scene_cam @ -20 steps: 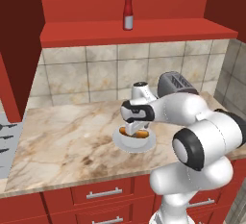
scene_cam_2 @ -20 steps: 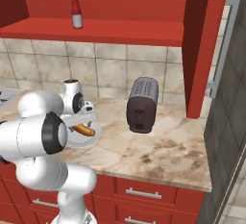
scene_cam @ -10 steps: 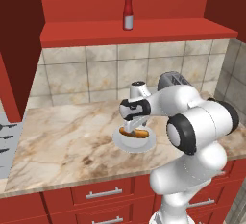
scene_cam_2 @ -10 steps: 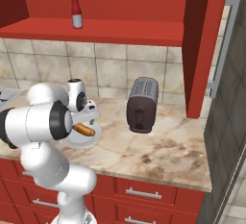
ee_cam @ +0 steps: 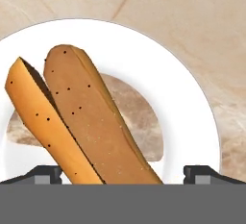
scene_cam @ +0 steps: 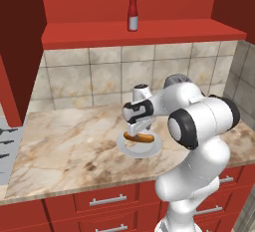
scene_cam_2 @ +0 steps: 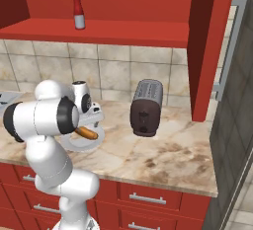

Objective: Move the hot dog bun to the plate on the dining table and place the condiment next to that plate. Then navigate to the fridge and take the sausage and place it on the plate as well.

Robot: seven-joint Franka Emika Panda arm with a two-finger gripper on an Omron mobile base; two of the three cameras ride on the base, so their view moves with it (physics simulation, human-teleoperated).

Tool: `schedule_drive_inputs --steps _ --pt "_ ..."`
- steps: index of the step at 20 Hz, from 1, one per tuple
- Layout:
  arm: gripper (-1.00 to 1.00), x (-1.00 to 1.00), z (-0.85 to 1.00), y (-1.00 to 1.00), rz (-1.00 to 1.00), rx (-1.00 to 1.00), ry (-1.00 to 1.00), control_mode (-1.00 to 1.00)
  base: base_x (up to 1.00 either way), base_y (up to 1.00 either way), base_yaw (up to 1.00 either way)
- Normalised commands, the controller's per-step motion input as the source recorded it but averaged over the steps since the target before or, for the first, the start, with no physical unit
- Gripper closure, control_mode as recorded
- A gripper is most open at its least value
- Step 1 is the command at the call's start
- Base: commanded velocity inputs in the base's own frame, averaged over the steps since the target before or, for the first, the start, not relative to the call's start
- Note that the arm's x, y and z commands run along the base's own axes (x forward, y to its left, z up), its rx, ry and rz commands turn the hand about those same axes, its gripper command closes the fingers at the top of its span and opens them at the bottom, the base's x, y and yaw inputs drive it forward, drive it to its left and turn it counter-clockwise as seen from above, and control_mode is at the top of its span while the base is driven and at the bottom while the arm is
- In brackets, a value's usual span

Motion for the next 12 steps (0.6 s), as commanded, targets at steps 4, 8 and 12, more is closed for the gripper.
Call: schedule_drive_inputs --steps 4,8,12 --pt "-1.0 -0.02 -0.36 0.0 0.0 -0.02 0.01 -1.0 0.0 0.0 0.0" --pt "-1.0 -0.23 -0.35 0.01 0.02 -0.01 0.0 -1.0 0.0 0.0 0.0" --pt "-1.0 -0.26 -0.28 0.01 0.03 0.0 0.0 -1.0 0.0 0.0 0.0"
